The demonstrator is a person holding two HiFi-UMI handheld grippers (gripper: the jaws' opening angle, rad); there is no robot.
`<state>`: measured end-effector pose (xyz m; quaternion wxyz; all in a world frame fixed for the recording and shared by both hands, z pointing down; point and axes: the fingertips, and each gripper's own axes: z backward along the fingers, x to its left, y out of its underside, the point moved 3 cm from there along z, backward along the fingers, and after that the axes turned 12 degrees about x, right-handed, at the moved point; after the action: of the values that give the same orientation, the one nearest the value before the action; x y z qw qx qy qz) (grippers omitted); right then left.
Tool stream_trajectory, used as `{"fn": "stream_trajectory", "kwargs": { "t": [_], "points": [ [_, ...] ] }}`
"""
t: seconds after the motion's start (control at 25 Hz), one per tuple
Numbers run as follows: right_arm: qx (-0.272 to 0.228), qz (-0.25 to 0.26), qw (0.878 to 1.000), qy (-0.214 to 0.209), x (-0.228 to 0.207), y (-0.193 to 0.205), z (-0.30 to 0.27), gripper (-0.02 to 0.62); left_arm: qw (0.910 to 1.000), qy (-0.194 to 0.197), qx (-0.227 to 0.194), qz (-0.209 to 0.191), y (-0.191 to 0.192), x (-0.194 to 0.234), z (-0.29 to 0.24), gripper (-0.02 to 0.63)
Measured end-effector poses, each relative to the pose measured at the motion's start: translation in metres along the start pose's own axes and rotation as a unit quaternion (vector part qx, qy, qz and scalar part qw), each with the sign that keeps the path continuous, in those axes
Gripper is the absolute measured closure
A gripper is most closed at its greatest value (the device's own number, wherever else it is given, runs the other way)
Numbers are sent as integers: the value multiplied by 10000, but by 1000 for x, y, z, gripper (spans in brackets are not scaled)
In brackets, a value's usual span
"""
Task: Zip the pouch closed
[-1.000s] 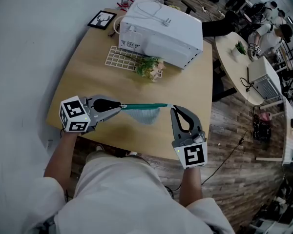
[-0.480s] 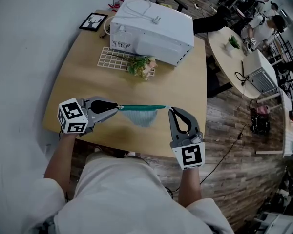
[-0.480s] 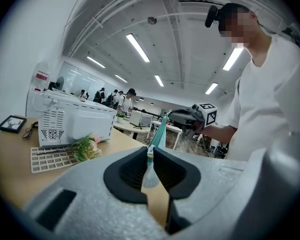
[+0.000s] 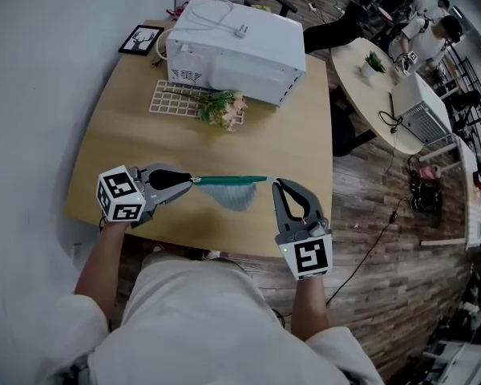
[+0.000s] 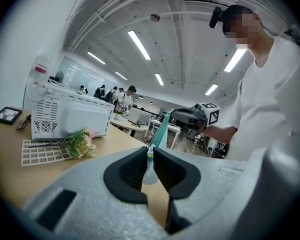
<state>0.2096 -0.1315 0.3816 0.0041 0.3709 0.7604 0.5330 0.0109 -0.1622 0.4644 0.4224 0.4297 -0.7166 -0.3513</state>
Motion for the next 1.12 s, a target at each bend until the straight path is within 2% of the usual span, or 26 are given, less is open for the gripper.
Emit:
{"fn": "stream_trajectory", "kwargs": {
  "t": [0.52,1.12],
  "points": [
    [34,-117,9999,-34,-7,18,-3,593,9998,-142,112,31,-1,6,-14,561],
    [103,-164,9997,-141,11,10,-21,593,9994,-223,185,186,14,20,2,560]
  ]
}}
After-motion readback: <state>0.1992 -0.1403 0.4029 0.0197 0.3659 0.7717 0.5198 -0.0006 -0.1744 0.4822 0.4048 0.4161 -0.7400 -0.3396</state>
